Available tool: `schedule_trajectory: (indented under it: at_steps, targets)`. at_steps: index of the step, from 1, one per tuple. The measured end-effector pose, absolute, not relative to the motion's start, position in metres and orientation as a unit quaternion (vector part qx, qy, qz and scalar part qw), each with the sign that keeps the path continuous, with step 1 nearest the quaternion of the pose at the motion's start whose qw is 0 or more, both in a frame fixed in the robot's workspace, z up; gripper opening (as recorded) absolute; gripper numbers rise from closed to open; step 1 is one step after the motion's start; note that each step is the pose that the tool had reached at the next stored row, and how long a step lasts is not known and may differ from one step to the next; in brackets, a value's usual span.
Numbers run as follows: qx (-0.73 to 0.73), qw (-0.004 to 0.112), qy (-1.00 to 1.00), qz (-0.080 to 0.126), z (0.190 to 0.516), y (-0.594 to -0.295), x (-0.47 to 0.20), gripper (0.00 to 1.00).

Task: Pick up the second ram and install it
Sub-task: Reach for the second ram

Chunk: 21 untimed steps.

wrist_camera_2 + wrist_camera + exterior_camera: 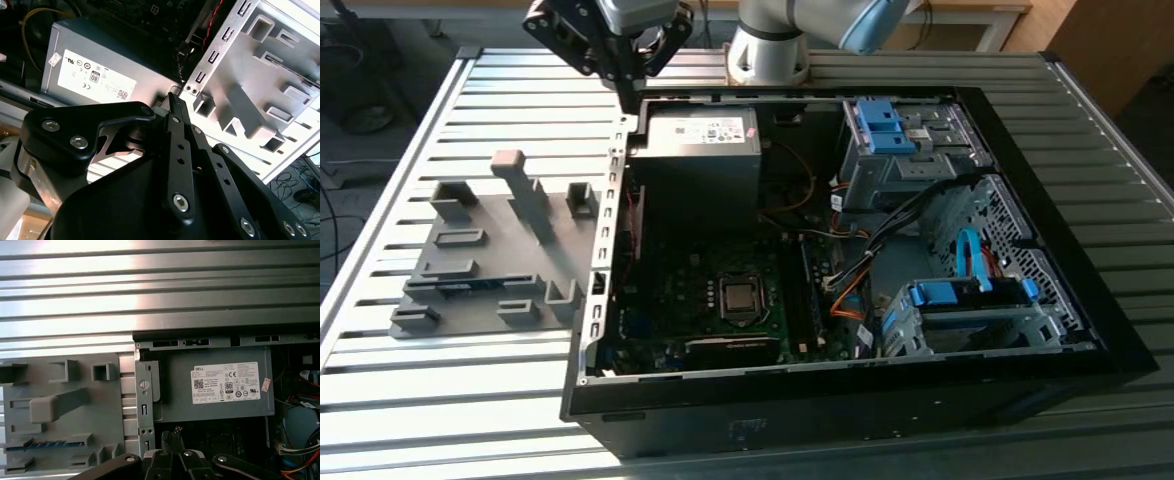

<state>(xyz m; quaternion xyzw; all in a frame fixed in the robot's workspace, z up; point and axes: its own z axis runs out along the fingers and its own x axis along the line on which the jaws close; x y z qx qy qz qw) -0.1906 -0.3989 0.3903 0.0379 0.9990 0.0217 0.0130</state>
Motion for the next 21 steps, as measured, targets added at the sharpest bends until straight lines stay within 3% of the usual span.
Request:
schedule_trajectory:
  at_steps: [21]
  targets:
    - [0.038, 0.013, 0.999, 0.022, 0.3899, -0.3989, -0.1993, 0.11]
